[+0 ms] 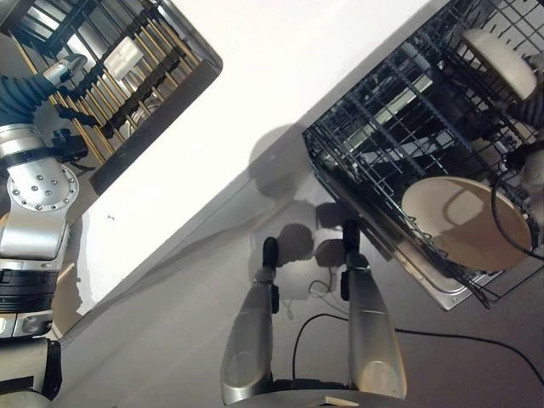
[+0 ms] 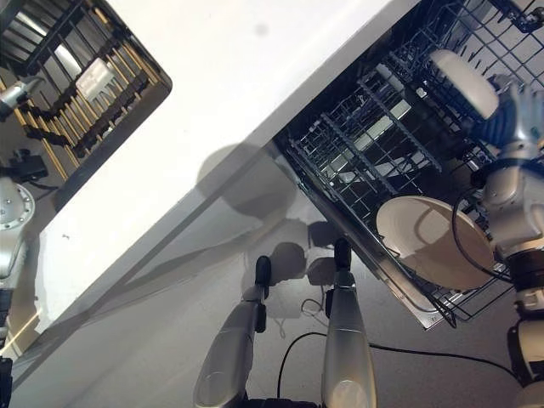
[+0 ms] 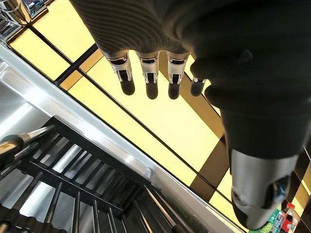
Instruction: Pick up plates and place into dishwasher.
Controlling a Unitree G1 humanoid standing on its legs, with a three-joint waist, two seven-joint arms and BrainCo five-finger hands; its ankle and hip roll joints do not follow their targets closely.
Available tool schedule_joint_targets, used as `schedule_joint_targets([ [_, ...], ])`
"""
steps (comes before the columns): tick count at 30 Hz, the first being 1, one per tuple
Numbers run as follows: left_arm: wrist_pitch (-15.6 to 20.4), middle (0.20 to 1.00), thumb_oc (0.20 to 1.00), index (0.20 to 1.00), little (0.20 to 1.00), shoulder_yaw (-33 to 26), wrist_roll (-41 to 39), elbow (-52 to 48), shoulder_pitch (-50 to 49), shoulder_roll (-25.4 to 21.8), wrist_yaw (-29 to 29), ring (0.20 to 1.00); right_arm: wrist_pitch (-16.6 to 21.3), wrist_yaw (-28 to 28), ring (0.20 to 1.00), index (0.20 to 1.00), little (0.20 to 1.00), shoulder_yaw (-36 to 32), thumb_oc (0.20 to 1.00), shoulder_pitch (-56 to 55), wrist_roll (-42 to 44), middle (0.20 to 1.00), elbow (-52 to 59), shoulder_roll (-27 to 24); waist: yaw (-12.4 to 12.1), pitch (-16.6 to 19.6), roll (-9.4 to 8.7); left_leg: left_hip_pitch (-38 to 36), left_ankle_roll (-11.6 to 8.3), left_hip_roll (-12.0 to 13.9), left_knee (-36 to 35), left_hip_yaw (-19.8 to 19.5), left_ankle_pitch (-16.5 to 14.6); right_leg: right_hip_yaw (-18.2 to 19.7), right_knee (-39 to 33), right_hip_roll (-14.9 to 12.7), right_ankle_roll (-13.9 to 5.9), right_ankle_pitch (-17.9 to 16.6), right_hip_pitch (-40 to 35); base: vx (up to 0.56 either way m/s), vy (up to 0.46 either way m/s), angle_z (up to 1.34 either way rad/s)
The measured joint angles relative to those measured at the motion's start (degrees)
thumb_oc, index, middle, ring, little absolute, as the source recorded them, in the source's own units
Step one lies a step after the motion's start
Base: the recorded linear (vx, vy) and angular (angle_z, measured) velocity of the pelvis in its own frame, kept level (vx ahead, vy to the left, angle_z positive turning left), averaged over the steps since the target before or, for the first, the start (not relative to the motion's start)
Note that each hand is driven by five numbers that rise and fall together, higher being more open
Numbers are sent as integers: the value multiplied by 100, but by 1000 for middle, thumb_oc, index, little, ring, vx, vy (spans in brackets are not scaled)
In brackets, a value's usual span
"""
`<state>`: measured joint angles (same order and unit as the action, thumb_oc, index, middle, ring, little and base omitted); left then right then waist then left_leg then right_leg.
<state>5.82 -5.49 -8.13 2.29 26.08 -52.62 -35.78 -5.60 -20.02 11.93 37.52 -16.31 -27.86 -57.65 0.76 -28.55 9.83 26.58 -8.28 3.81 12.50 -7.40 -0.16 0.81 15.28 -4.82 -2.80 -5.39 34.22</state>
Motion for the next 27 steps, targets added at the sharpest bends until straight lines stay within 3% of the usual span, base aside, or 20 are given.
schedule_joint_targets([
  [12,-7,1000,1000,1000,1000,-14,-9,6,-68,48,309,1000,-143,67,1000,1000,1000,-81,1000,-494,18,1000,-143,168,6,-89,-227,-312,-27,75,67,-71,-49,-94,-247,67,22,-81,-491,0,-3,2],
  [24,-3,1000,1000,1000,1000,-34,-9,112,-120,66,453,1000,-154,64,1000,1000,1000,-480,1000,-808,14,1000,49,288,17,-105,-276,-540,50,55,105,69,-159,17,-519,59,-10,-195,-806,-5,29,-5],
  [27,11,1000,1000,1000,1000,-73,-10,134,-133,77,456,1000,-156,-242,1000,1000,1000,-704,1000,-872,24,1000,129,294,63,-104,-278,-627,70,52,120,103,-205,41,-563,56,-26,-192,-900,5,50,-5],
])
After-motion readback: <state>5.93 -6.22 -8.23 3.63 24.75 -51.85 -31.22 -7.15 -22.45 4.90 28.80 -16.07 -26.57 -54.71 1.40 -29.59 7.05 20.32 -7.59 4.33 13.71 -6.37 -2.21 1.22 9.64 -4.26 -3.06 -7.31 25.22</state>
